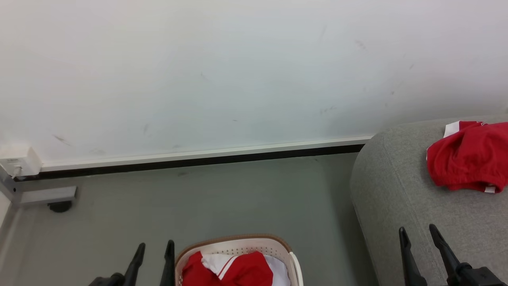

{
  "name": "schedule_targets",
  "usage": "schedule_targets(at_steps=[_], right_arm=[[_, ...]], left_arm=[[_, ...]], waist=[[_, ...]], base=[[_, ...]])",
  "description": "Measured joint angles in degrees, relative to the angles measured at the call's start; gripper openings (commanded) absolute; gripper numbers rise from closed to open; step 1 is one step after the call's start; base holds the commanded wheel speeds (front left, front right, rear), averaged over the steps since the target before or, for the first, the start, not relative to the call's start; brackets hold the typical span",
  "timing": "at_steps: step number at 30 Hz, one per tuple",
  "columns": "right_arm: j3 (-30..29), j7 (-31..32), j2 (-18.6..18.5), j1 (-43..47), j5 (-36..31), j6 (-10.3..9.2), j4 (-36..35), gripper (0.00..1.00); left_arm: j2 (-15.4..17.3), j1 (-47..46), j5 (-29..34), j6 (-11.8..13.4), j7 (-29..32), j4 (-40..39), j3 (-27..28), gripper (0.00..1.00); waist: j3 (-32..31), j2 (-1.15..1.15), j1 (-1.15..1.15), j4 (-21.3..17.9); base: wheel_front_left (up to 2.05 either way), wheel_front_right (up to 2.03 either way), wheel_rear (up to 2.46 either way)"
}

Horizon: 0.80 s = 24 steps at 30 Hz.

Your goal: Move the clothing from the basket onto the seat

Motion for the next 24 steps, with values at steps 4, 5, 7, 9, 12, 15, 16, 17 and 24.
schedule_targets(at_steps=[4,5,7,9,12,15,16,17,24], right_arm=[[-0.11,0.00,0.00,0.54,0.20,-0.01,0.25,1.00],[-0.13,0.00,0.01,0.54,0.25,0.00,0.25,1.00],[-0.10,0.00,0.00,0.54,0.29,0.00,0.32,1.00],[-0.09,0.00,0.01,0.54,0.30,0.00,0.40,1.00],[-0.15,0.00,0.01,0.54,0.32,0.00,0.47,1.00],[-0.20,0.00,0.01,0.53,0.47,-0.01,0.49,1.00],[-0.18,0.00,0.01,0.52,0.47,0.00,0.49,1.00],[-0.13,0.00,0.00,0.52,0.48,-0.01,0.49,1.00],[0.66,0.00,0.02,-0.31,1.13,0.00,0.27,1.00]], left_arm=[[-0.41,0.40,0.68,-0.65,0.00,0.12,1.15,1.00],[-0.45,0.47,0.81,-0.74,-0.01,0.16,1.36,1.00],[-0.52,0.53,0.99,-1.03,-0.01,0.32,1.79,1.00],[-0.54,0.53,1.09,-1.21,0.00,0.43,2.19,1.00],[-0.55,0.53,0.81,-1.22,-0.01,0.44,2.26,1.00],[-0.56,0.54,0.47,-1.07,0.00,0.33,1.94,1.00],[-0.57,0.54,0.37,-0.97,-0.01,0.25,1.85,1.00],[-0.57,0.54,0.31,-0.93,0.00,0.18,1.80,1.00],[-0.58,0.13,0.47,-0.90,-0.01,0.80,1.08,1.00]], waist=[[-0.22,0.00,0.00,0.13],[-0.25,0.00,0.00,0.15],[-0.25,0.00,0.00,0.16],[-0.24,0.00,0.00,0.16],[-0.20,0.00,0.01,0.14],[-0.07,0.00,0.01,0.05],[0.01,0.00,0.00,-0.01],[0.11,0.00,0.00,-0.09],[1.55,0.00,0.01,-1.65]], base=[[0.00,0.00,0.00],[0.00,0.00,0.00],[0.00,0.00,0.00],[0.00,0.00,0.00],[0.00,0.00,0.00],[0.00,0.00,0.00],[0.00,0.00,0.00],[0.00,0.00,0.00],[0.00,0.00,0.00]])
